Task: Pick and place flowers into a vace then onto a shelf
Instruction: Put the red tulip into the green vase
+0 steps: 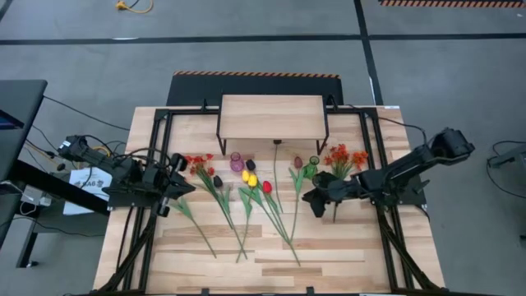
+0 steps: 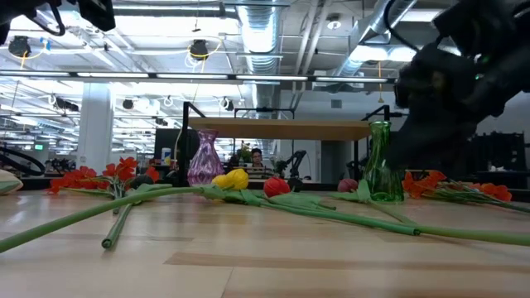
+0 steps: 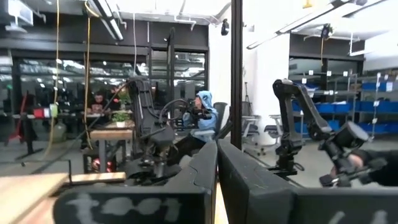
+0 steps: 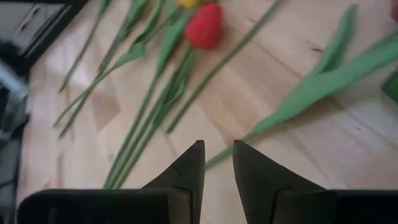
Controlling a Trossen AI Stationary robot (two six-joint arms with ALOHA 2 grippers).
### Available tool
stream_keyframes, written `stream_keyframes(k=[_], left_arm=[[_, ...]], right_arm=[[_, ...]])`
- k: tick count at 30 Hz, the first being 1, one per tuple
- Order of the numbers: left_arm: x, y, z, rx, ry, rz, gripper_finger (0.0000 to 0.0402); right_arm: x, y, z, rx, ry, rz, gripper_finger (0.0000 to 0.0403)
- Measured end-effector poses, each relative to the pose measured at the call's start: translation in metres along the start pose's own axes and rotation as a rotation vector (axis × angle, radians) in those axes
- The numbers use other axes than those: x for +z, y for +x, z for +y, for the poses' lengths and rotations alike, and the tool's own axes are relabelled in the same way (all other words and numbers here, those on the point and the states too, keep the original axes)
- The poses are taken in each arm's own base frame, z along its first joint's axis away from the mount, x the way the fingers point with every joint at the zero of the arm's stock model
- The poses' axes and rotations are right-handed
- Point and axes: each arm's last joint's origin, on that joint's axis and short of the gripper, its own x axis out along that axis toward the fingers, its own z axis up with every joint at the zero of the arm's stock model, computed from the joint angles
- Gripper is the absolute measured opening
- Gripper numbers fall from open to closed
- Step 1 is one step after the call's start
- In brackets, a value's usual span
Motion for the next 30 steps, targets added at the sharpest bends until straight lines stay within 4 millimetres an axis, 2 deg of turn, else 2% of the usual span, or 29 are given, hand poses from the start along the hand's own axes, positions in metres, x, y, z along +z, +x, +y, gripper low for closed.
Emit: stream_keyframes(k=[11,20,30], left_arm=[[0.001,0.000,0.000,0.000,-0.084,-0.006,0.0000],[0.004,0.000,0.000,0.004,0.020,-0.042,0.0000],[0.004,0.000,0.000,0.003,0.027,-0.041,0.0000]], right_arm=[[-0.007,0.027,-0.001,-0.088,0.063,0.030,0.0077],[-0.001,0.053,0.007,-0.130,0.068,0.039,0.0077],[0.001,0.054,0.011,-0.144,0.097,0.043,0.0077]])
